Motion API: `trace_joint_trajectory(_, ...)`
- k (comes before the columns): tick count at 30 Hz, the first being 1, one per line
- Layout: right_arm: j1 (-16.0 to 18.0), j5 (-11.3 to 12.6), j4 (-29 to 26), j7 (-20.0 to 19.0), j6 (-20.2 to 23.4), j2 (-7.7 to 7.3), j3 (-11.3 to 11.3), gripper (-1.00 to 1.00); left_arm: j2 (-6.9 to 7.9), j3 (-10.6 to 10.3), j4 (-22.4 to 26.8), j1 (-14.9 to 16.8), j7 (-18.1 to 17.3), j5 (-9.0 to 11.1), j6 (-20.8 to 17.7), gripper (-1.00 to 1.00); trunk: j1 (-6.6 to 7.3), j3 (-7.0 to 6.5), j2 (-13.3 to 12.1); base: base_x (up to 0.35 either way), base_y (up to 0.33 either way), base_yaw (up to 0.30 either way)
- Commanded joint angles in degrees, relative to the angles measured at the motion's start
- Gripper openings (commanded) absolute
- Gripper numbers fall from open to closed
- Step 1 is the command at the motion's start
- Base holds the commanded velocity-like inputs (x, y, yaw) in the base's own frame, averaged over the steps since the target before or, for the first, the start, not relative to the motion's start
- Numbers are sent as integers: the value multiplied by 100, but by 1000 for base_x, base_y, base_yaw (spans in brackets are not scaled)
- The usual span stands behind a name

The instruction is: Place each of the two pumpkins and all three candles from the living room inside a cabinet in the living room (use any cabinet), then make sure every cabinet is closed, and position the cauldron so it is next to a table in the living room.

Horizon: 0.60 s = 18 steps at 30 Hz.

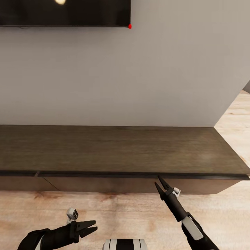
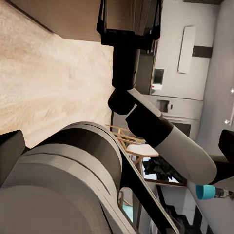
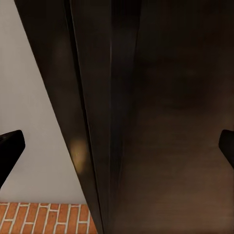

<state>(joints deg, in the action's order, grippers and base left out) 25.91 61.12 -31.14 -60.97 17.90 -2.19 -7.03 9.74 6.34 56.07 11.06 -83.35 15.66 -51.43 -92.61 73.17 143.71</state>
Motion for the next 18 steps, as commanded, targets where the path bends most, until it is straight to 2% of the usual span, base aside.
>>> trace_joint_trajectory(1, 2, 40, 2, -11, 56, 0, 0, 100, 1, -1, 1, 1, -14, 7, -60, 100, 1, 4, 1, 29, 0, 0)
trace_joint_trajectory(18, 2, 40, 2, -11, 56, 0, 0, 100, -7, -1, 1, 1, -14, 7, -60, 100, 1, 4, 1, 28, 10, 0)
